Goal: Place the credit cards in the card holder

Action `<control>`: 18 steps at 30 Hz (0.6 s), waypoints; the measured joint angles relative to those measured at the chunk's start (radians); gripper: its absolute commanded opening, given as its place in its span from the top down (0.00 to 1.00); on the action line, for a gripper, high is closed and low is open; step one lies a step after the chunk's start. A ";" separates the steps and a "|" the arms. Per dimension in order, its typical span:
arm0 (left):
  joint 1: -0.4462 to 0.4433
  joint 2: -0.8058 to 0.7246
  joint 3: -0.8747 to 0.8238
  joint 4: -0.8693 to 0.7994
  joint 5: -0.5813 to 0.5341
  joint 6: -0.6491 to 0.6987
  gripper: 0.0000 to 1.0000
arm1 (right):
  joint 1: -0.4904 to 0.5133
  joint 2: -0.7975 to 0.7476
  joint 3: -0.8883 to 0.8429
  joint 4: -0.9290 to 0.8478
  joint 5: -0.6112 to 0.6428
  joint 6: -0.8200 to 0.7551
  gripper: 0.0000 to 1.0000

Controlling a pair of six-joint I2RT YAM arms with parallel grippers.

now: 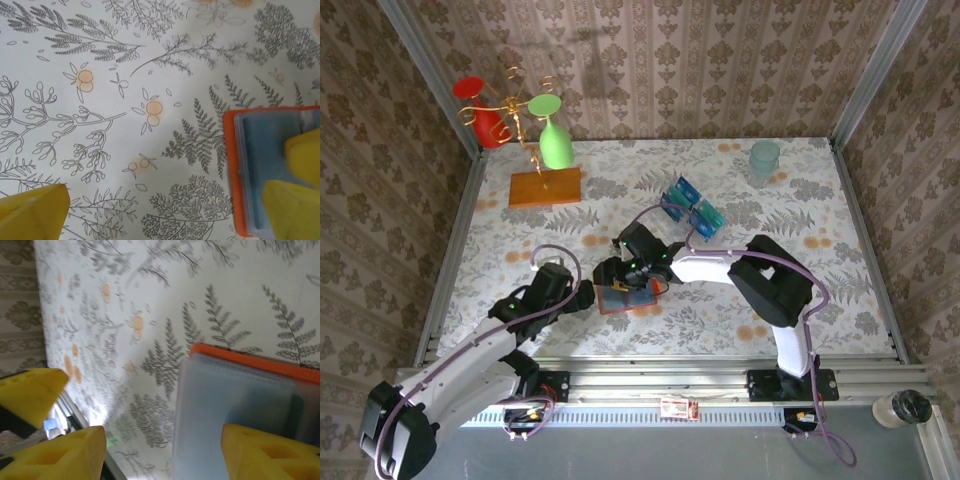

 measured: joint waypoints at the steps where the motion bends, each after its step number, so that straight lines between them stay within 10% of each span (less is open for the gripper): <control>1: 0.000 -0.003 0.000 0.009 -0.001 -0.002 0.00 | 0.004 0.012 0.000 0.002 0.000 0.003 0.37; 18: 0.006 0.016 0.001 0.063 0.000 -0.006 0.00 | -0.032 -0.101 -0.061 -0.038 0.001 -0.028 0.39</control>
